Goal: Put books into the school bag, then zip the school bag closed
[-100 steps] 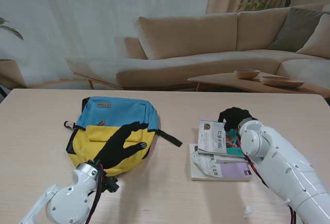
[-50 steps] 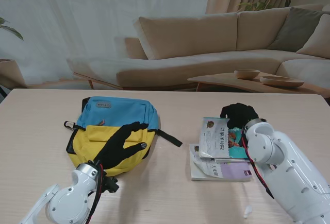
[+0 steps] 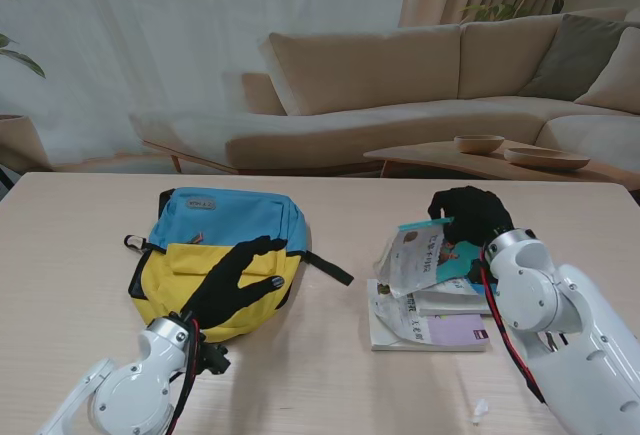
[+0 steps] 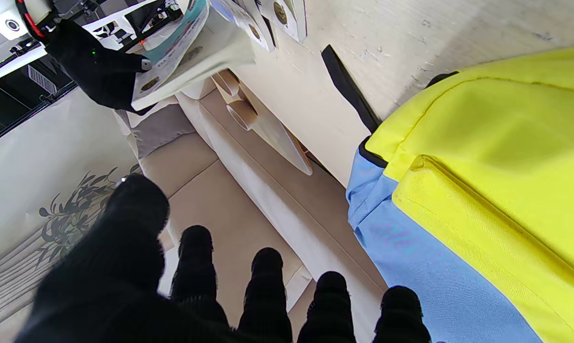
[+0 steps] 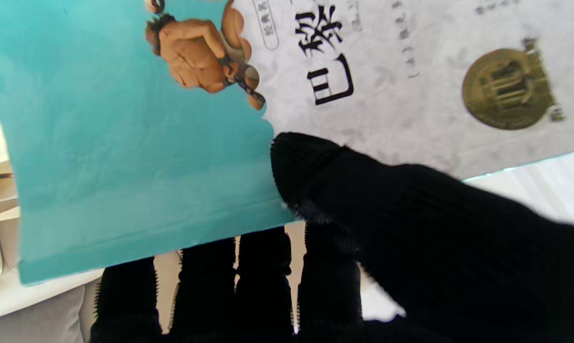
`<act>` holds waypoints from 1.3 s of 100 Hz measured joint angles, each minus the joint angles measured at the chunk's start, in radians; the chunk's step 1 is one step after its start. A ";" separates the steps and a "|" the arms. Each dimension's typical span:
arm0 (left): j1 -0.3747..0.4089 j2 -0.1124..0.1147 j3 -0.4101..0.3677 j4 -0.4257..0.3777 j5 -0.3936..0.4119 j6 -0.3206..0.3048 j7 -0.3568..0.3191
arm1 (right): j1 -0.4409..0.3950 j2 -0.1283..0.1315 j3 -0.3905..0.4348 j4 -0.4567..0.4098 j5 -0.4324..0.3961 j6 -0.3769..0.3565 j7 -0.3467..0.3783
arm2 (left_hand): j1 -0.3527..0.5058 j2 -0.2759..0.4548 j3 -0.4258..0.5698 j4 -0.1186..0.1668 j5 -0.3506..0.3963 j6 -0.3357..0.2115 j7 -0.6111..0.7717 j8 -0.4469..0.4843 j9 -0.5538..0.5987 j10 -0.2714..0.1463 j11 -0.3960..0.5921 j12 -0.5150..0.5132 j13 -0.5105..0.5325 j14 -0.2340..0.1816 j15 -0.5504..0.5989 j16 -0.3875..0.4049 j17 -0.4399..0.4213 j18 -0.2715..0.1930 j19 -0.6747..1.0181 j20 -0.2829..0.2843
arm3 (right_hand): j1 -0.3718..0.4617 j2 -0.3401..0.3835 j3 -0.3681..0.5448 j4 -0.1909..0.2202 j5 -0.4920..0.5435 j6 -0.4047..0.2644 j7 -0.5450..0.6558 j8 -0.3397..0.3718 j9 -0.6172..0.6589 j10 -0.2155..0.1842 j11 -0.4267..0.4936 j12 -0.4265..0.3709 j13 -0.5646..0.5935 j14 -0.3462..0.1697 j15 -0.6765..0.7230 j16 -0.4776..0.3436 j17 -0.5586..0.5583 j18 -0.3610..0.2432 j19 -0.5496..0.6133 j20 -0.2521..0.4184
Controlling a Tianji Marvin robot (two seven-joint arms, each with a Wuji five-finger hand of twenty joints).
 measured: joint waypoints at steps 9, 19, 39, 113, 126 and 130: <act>-0.001 0.000 0.000 0.000 -0.002 0.000 -0.001 | -0.010 -0.002 0.001 -0.022 0.009 0.000 -0.016 | 0.000 0.000 0.000 0.000 0.000 0.000 0.000 0.000 0.000 0.000 0.000 0.000 0.000 0.000 0.000 0.000 0.000 0.000 0.000 0.000 | -0.001 -0.002 0.000 0.017 0.000 0.014 0.000 0.000 0.000 0.007 0.000 0.000 0.000 0.003 0.013 0.000 0.000 0.002 0.001 0.000; -0.004 0.000 0.002 0.000 -0.002 -0.002 -0.002 | -0.021 -0.004 0.001 -0.048 0.022 0.001 -0.026 | 0.000 0.000 0.000 0.000 0.000 0.000 0.000 0.000 0.000 0.000 0.000 0.000 0.000 0.000 0.000 0.000 0.000 0.000 0.000 0.000 | -0.001 -0.002 0.000 0.017 0.000 0.016 0.000 0.000 0.000 0.011 0.001 0.002 0.000 0.008 0.023 0.000 0.000 0.008 0.011 0.002; -0.020 0.001 0.014 0.014 0.013 -0.031 0.002 | -0.057 -0.008 -0.003 -0.124 0.032 0.002 -0.035 | -0.001 -0.034 0.026 0.000 -0.009 0.029 0.020 0.031 0.000 0.001 0.000 0.021 0.001 0.000 0.002 0.015 -0.006 0.000 0.013 0.066 | -0.001 -0.007 0.000 0.017 0.000 0.023 0.000 0.011 0.000 0.011 0.012 0.008 0.000 0.016 0.026 0.000 0.000 0.009 0.013 0.011; -0.088 0.009 0.092 0.055 0.081 -0.089 0.002 | -0.108 -0.032 -0.260 -0.267 -0.008 0.116 -0.199 | -0.140 -0.203 0.117 -0.020 -0.030 0.155 -0.201 0.036 0.000 0.023 0.025 0.056 0.029 0.024 0.040 0.040 -0.001 0.025 0.061 0.292 | -0.001 -0.008 0.000 0.029 0.000 0.027 0.000 0.013 0.000 0.021 0.012 0.009 0.000 0.025 0.037 -0.002 0.000 0.012 0.027 0.013; -0.089 0.008 0.094 0.055 0.068 -0.089 0.001 | -0.100 -0.037 -0.314 -0.269 -0.015 0.140 -0.227 | -0.141 -0.204 0.122 -0.029 -0.030 0.181 -0.181 0.050 0.000 0.024 0.037 0.067 0.034 0.025 0.048 0.050 0.003 0.026 0.061 0.295 | -0.001 -0.008 0.000 0.030 0.000 0.032 0.000 0.013 0.000 0.021 0.012 0.009 0.000 0.026 0.037 -0.002 0.000 0.012 0.027 0.013; -0.089 0.008 0.095 0.055 0.068 -0.090 0.000 | -0.099 -0.040 -0.326 -0.272 -0.013 0.146 -0.232 | -0.141 -0.214 0.134 -0.029 -0.030 0.192 -0.163 0.066 0.000 0.024 0.046 0.074 0.041 0.027 0.057 0.052 0.010 0.027 0.061 0.302 | -0.001 -0.008 0.000 0.030 0.000 0.033 0.000 0.013 0.000 0.021 0.012 0.009 0.000 0.026 0.037 -0.002 0.000 0.012 0.027 0.013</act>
